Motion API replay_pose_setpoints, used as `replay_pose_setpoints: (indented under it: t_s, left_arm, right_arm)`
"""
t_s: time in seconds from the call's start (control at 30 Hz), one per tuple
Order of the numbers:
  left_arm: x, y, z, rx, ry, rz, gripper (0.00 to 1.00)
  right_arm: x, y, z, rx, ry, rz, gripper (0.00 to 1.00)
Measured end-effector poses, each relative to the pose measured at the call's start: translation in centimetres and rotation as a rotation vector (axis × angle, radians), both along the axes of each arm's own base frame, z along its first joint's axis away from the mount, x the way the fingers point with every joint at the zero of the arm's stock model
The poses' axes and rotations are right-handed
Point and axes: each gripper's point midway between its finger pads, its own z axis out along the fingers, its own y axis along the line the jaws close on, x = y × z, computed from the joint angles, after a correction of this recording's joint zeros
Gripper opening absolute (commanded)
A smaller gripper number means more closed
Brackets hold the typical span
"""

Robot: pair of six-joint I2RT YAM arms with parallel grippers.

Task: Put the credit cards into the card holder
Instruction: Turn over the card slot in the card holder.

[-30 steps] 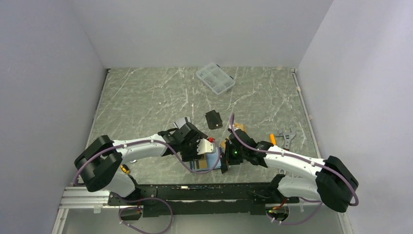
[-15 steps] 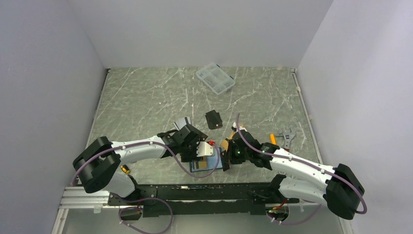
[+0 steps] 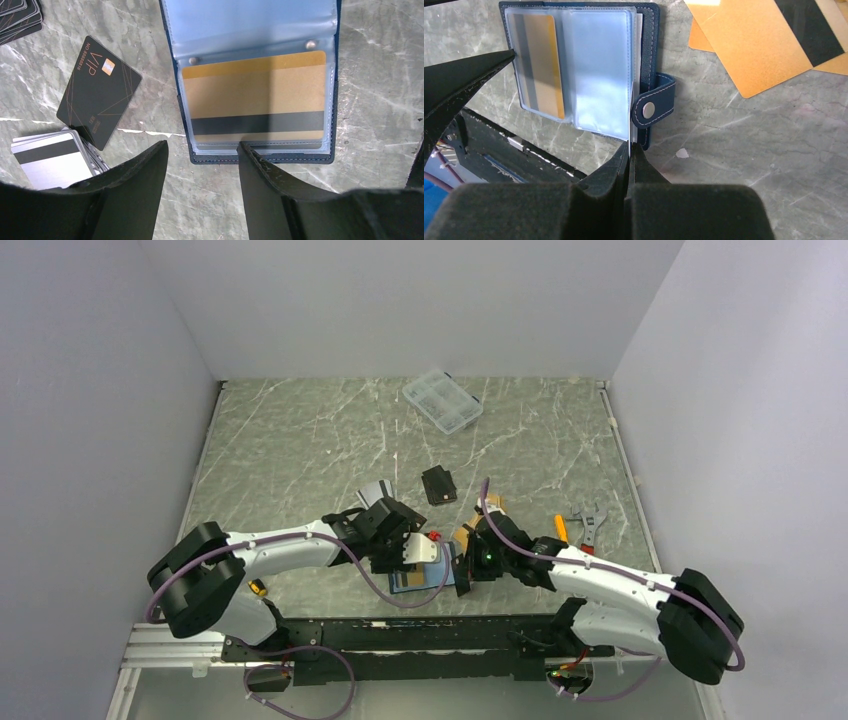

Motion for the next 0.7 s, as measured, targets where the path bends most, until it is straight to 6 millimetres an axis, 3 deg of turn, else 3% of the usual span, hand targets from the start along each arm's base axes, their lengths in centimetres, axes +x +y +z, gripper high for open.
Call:
replay_pose_setpoints:
  t_s: [0.7]
  left_arm:
    - [-0.19,0.13,-0.17,0.009,-0.009,-0.019,0.56]
  right_arm:
    - [0.38,0.91,-0.32,0.019,0.000,0.013,0.00]
